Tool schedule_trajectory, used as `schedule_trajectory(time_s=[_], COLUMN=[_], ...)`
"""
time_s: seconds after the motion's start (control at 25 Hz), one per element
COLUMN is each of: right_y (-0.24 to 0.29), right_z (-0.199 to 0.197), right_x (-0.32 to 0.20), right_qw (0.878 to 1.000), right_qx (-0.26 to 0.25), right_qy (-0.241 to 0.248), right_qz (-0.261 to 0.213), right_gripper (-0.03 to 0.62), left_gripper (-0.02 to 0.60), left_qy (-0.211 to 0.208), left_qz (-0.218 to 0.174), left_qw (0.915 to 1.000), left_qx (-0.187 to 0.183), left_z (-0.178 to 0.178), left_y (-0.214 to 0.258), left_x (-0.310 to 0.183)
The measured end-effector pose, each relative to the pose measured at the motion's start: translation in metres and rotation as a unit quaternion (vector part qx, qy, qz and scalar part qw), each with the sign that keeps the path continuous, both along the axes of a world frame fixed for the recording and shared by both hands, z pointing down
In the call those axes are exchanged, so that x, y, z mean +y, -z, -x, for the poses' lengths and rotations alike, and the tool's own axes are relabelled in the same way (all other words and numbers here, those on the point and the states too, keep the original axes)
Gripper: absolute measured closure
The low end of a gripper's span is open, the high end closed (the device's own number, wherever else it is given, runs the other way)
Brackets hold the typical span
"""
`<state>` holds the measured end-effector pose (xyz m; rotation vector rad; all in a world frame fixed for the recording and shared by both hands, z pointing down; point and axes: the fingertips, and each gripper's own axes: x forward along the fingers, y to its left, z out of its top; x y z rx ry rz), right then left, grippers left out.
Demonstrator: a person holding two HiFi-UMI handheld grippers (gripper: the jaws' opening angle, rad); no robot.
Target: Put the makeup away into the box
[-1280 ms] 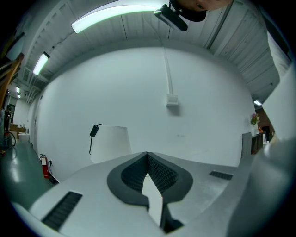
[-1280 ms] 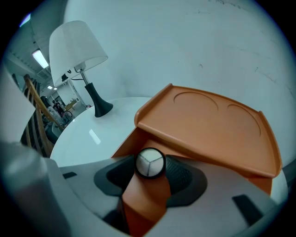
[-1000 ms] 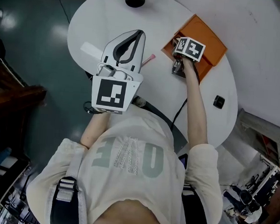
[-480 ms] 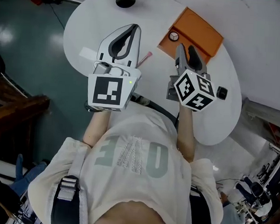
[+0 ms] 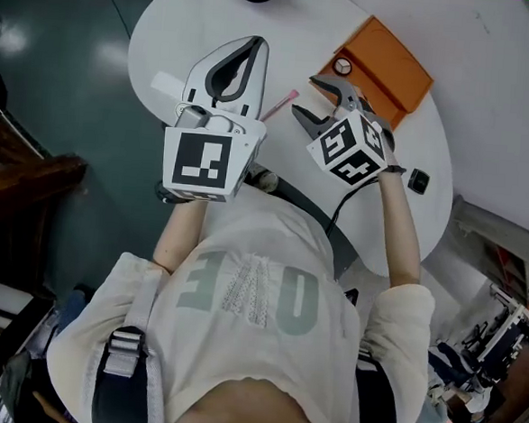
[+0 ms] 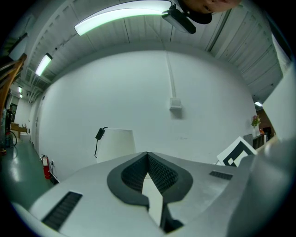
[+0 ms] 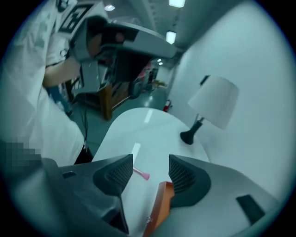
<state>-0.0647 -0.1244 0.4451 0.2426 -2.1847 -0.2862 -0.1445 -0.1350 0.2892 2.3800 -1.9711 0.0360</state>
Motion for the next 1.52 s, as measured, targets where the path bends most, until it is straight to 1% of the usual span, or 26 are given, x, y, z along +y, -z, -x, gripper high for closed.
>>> schedule_trajectory(time_s=[0.08, 0.16, 0.24, 0.36, 0.48, 0.56, 0.68, 0.72, 0.76, 0.8, 0.88, 0.92, 0.96, 1.0, 1.04, 1.08, 1.12, 1.16, 1.24, 1.28, 1.32, 1.36, 1.4, 1.44, 1.48, 1.52], right_y=[-0.025, -0.049, -0.072, -0.102, -0.133, -0.151, -0.166, -0.167, -0.168, -0.168, -0.168, -0.168, -0.167, -0.166, -0.164, -0.159, -0.150, -0.136, -0.095, -0.069, -0.040, -0.011, 0.018, 0.048, 0.075, 0.100], right_z=[0.006, 0.010, 0.015, 0.022, 0.021, 0.018, 0.011, 0.010, 0.009, 0.009, 0.010, 0.011, 0.012, 0.014, 0.018, 0.022, 0.029, 0.037, 0.055, 0.062, 0.064, 0.061, 0.052, 0.041, 0.027, 0.011], right_x=[0.010, 0.019, 0.025, 0.031, 0.032, 0.030, 0.029, 0.030, 0.031, 0.032, 0.032, 0.031, 0.030, 0.029, 0.028, 0.027, 0.026, 0.023, 0.012, 0.005, -0.002, -0.008, -0.014, -0.017, -0.018, -0.016], right_qw=[0.994, 0.978, 0.957, 0.926, 0.886, 0.862, 0.834, 0.827, 0.819, 0.812, 0.804, 0.804, 0.808, 0.816, 0.829, 0.846, 0.868, 0.893, 0.944, 0.965, 0.981, 0.992, 0.995, 0.990, 0.977, 0.958], right_qx=[0.073, 0.140, 0.193, 0.247, 0.300, 0.331, 0.370, 0.381, 0.390, 0.398, 0.407, 0.408, 0.406, 0.399, 0.385, 0.363, 0.333, 0.294, 0.192, 0.132, 0.066, -0.002, -0.072, -0.142, -0.210, -0.276], right_qy=[0.083, 0.154, 0.212, 0.282, 0.347, 0.376, 0.402, 0.410, 0.417, 0.424, 0.432, 0.431, 0.426, 0.418, 0.406, 0.389, 0.368, 0.340, 0.270, 0.228, 0.180, 0.125, 0.067, 0.010, -0.041, -0.082], right_qz=[-0.010, -0.024, -0.041, -0.051, -0.069, -0.079, -0.070, -0.063, -0.057, -0.052, -0.042, -0.036, -0.029, -0.025, -0.023, -0.020, -0.014, -0.006, 0.006, 0.009, 0.012, 0.014, 0.013, 0.011, 0.010, 0.012], right_gripper=[0.359, 0.359, 0.359, 0.361, 0.362, 0.385, 0.468, 0.480, 0.513, 0.514, 0.542, 0.542, 0.543, 0.545, 0.545, 0.545, 0.545, 0.545, 0.545, 0.545, 0.545, 0.545, 0.545, 0.545, 0.545, 0.545], left_gripper=[0.574, 0.574, 0.574, 0.574, 0.574, 0.574, 0.574, 0.574, 0.574, 0.574, 0.574, 0.574, 0.574, 0.574, 0.574, 0.574, 0.574, 0.574, 0.574, 0.574, 0.574, 0.574, 0.574, 0.574, 0.574, 0.574], left_qy=[0.007, 0.013, 0.018, 0.034, 0.052, 0.061, 0.076, 0.082, 0.088, 0.093, 0.103, 0.107, 0.110, 0.111, 0.111, 0.110, 0.107, 0.104, 0.097, 0.092, 0.086, 0.077, 0.065, 0.051, 0.039, 0.029], left_qz=[0.006, 0.012, 0.015, 0.019, 0.029, 0.032, 0.030, 0.031, 0.035, 0.040, 0.045, 0.045, 0.044, 0.043, 0.043, 0.042, 0.040, 0.035, 0.023, 0.018, 0.014, 0.013, 0.011, 0.010, 0.007, 0.004], left_qw=[1.0000, 0.9998, 0.9997, 0.9991, 0.9979, 0.9972, 0.9962, 0.9956, 0.9950, 0.9944, 0.9932, 0.9928, 0.9925, 0.9924, 0.9925, 0.9928, 0.9933, 0.9939, 0.9951, 0.9956, 0.9961, 0.9969, 0.9977, 0.9984, 0.9990, 0.9994], left_qx=[0.004, 0.008, 0.010, 0.018, 0.025, 0.028, 0.031, 0.031, 0.031, 0.031, 0.031, 0.030, 0.030, 0.028, 0.025, 0.021, 0.015, 0.008, -0.003, -0.007, -0.010, -0.013, -0.017, -0.020, -0.021, -0.021], left_z=[0.006, 0.012, 0.019, 0.027, 0.034, 0.040, 0.051, 0.055, 0.058, 0.062, 0.066, 0.068, 0.070, 0.071, 0.073, 0.073, 0.073, 0.073, 0.073, 0.071, 0.069, 0.064, 0.058, 0.052, 0.045, 0.038], left_y=[-0.006, -0.012, -0.016, -0.023, -0.030, -0.033, -0.036, -0.038, -0.040, -0.043, -0.046, -0.046, -0.045, -0.044, -0.043, -0.041, -0.038, -0.033, -0.021, -0.016, -0.013, -0.011, -0.010, -0.008, -0.006, -0.002], left_x=[0.004, 0.009, 0.014, 0.021, 0.028, 0.032, 0.036, 0.037, 0.039, 0.041, 0.045, 0.047, 0.049, 0.049, 0.049, 0.048, 0.046, 0.043, 0.036, 0.031, 0.026, 0.021, 0.015, 0.011, 0.008, 0.006])
